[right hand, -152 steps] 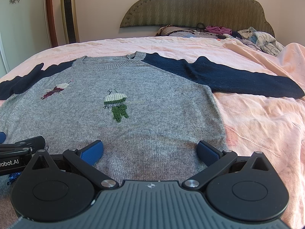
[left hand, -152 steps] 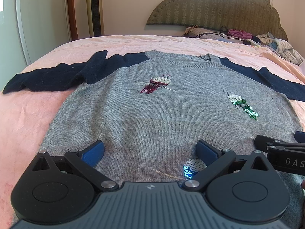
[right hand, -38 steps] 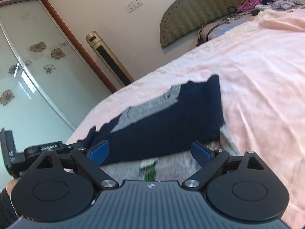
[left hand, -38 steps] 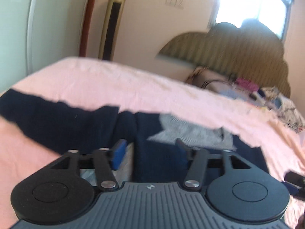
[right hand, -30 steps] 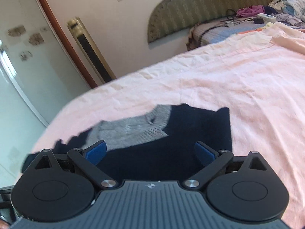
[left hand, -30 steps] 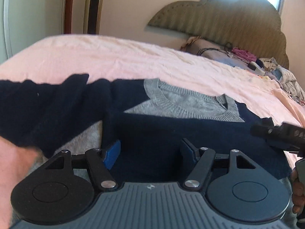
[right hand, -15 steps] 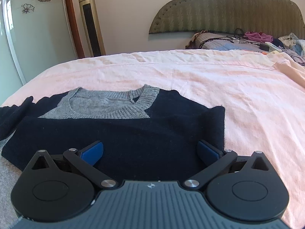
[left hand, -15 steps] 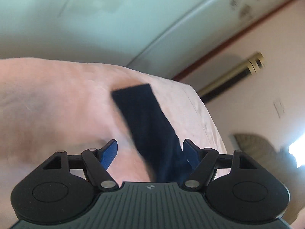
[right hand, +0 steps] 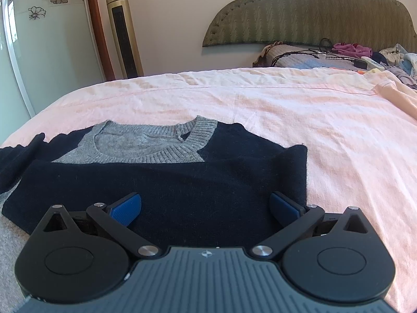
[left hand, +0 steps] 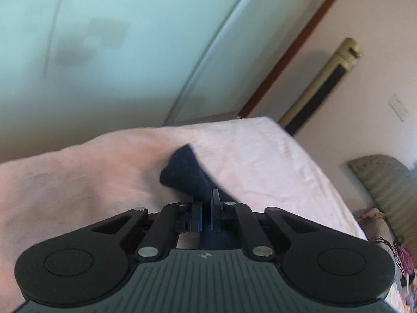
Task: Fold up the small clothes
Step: 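Grasp the other navy sleeve with the left gripper and fold it across the body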
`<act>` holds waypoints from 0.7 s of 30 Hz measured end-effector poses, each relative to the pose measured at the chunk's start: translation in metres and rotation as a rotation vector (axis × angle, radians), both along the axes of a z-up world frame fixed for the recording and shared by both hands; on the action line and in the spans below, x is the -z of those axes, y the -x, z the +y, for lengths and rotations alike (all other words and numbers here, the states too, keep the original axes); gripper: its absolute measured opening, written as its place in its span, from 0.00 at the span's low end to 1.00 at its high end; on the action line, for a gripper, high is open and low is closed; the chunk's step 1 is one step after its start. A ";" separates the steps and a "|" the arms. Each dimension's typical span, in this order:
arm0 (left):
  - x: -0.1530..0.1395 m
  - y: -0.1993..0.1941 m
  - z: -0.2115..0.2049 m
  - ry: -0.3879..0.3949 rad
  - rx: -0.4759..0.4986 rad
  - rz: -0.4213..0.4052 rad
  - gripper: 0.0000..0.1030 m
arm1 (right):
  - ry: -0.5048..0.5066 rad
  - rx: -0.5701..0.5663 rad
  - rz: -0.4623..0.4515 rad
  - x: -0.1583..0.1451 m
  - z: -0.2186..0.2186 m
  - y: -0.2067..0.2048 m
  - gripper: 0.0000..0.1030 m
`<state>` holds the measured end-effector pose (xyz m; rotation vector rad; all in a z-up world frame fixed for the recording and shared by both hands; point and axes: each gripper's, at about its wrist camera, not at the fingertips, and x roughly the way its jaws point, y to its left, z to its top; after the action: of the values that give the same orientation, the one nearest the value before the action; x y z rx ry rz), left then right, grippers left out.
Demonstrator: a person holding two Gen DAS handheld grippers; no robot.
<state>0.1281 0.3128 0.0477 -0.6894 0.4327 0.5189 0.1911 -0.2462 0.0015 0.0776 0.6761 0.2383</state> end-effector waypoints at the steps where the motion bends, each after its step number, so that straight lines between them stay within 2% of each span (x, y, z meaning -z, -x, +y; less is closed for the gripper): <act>1: -0.013 0.001 -0.021 -0.047 0.057 -0.034 0.04 | -0.002 0.001 0.000 0.000 0.000 0.000 1.00; 3: -0.040 0.004 -0.082 -0.180 0.232 -0.099 0.05 | -0.008 0.004 -0.001 0.000 -0.001 0.000 1.00; 5: -0.054 0.008 -0.149 -0.297 0.407 -0.151 0.05 | -0.014 0.006 -0.001 0.000 -0.002 -0.001 1.00; 7: -0.055 0.015 -0.218 -0.343 0.617 -0.187 0.05 | -0.029 0.008 -0.003 -0.001 -0.004 0.000 1.00; 8: -0.049 0.015 -0.248 -0.334 0.714 -0.170 0.05 | -0.046 0.011 -0.004 -0.001 -0.007 0.000 1.00; 10: -0.025 0.009 -0.305 -0.293 0.932 -0.038 0.08 | -0.085 0.015 -0.008 -0.001 -0.012 0.001 1.00; 11: -0.008 0.008 -0.327 -0.273 1.006 0.039 0.08 | -0.108 0.018 -0.010 -0.001 -0.015 0.001 1.00; 13: 0.015 0.018 -0.351 -0.264 1.058 0.142 0.11 | -0.155 0.022 -0.014 -0.001 -0.021 0.002 1.00; 15: 0.018 0.038 -0.350 -0.271 1.024 0.116 0.14 | -0.187 0.025 -0.016 -0.001 -0.026 0.003 1.00; 16: 0.018 0.049 -0.340 -0.244 1.009 0.088 0.25 | -0.196 0.025 -0.017 -0.001 -0.027 0.003 1.00; 17: 0.016 0.058 -0.333 -0.211 0.994 0.071 0.44 | -0.201 0.026 -0.017 -0.001 -0.027 0.004 1.00; 18: 0.015 0.065 -0.320 -0.177 0.972 0.049 0.57 | -0.203 0.026 -0.017 -0.001 -0.027 0.004 1.00; 19: 0.015 0.073 -0.311 -0.162 0.944 0.020 0.76 | -0.204 0.027 -0.017 -0.001 -0.027 0.004 1.00; 20: 0.014 0.078 -0.302 -0.169 0.907 -0.012 0.81 | -0.205 0.027 -0.017 -0.002 -0.027 0.003 1.00; 21: 0.016 0.080 -0.295 -0.181 0.873 -0.022 0.81 | -0.206 0.027 -0.015 -0.002 -0.027 0.003 1.00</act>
<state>0.0479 0.0176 0.0322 -0.2788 0.6062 -0.2738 0.1878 -0.2729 0.0034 0.2817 0.6332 0.2815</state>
